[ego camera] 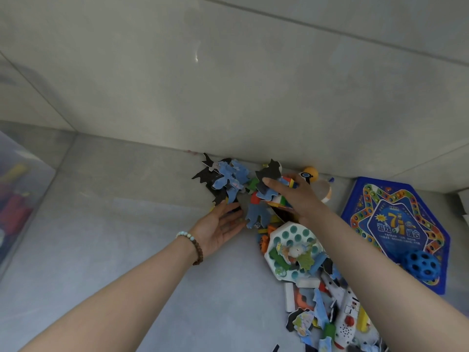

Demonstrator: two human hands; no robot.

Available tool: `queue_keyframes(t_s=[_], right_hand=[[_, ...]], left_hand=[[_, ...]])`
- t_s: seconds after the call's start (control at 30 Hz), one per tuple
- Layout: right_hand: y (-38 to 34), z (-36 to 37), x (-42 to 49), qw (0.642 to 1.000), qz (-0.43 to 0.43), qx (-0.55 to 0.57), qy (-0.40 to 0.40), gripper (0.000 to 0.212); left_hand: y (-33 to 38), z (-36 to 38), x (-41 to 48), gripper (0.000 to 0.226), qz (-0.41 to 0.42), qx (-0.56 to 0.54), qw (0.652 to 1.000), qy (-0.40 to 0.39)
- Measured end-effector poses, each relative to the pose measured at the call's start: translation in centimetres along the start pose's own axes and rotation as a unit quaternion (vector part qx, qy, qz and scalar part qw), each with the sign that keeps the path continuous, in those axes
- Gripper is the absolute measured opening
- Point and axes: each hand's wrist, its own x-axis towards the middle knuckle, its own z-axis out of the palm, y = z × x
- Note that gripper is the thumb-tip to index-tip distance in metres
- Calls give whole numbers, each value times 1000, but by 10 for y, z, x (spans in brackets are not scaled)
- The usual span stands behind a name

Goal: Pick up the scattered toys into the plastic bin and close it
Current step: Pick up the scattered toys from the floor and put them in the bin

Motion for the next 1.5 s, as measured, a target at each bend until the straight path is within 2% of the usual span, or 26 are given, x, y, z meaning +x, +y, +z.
queue_keyframes(t_s=[0.07,0.2,0.37,0.47,0.53,0.77,0.83,0.87,0.97,1.1,1.2,1.3,1.5], right_hand=[[-1,-2,-2,999,12,31,-20,37],[-4,1,-11,994,46,75,-71,53],[-36,11,-29,993,26,49,-108,52],[-76,21,-52,992,0,7,-126,56],[-108,37,-75,988,-24,-21,-151,51],[-199,174,-184,950,-90,-85,-287,54],[-208,228,-220,937,-89,-94,-325,44],[-209,257,-236,932,-88,-104,-337,48],[-199,336,-270,922,-73,-141,-353,83],[-176,405,-289,917,-27,-172,-358,93],[-164,424,-294,918,-13,-187,-351,79],[-162,420,-285,918,-25,-165,-359,69],[-188,332,-249,922,-63,-186,-334,43]], left_hand=[[3,-4,-4,32,-5,0,1000,7],[9,-9,-14,31,-5,-12,1000,9],[41,-8,-54,31,28,47,998,-15],[78,-13,-107,33,67,88,993,-37],[106,-21,-153,34,92,95,990,-46],[167,-103,-328,42,217,40,975,17],[169,-145,-368,41,245,-3,968,50],[166,-166,-385,37,257,-17,964,71],[153,-224,-417,31,280,-20,949,143],[136,-278,-433,37,265,-76,946,170],[130,-296,-432,40,257,-99,947,165],[129,-291,-428,42,252,-47,948,187],[145,-240,-407,43,264,72,947,170]])
